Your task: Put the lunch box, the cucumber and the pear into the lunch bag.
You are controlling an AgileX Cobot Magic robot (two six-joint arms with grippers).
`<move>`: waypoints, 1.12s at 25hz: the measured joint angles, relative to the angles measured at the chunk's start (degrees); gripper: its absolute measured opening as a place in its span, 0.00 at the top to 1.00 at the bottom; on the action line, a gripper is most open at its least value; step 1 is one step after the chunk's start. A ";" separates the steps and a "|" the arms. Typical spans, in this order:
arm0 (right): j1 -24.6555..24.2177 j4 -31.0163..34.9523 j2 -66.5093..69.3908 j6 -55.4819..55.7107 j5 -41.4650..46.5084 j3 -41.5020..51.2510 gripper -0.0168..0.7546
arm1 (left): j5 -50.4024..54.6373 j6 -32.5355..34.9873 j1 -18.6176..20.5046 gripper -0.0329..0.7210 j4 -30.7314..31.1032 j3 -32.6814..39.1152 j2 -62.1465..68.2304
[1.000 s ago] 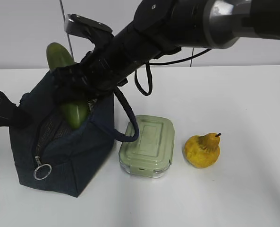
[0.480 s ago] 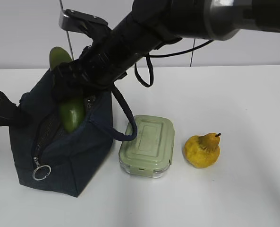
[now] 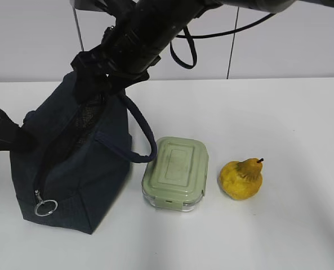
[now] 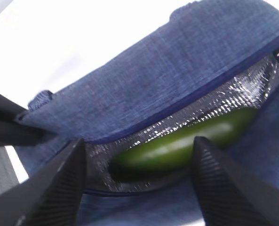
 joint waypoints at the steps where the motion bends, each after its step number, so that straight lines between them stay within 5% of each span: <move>1: 0.00 -2.52 0.00 1.31 1.52 -0.86 0.29 | 0.00 0.00 0.00 0.95 0.05 0.00 0.00; 7: -0.37 -25.23 0.00 14.02 12.08 -3.70 0.29 | 0.00 0.00 0.00 0.95 0.05 0.00 0.00; 10: -2.92 -31.02 0.00 18.69 14.17 -3.70 0.29 | 0.00 0.05 0.00 0.95 0.16 0.00 0.00; 17: -11.66 -31.02 -2.26 23.26 14.31 3.97 0.29 | 0.00 0.05 0.00 0.95 0.22 0.00 0.00; 28: -13.34 -31.67 -10.44 22.09 13.28 25.30 0.29 | -0.04 0.05 0.00 0.95 0.22 0.00 0.00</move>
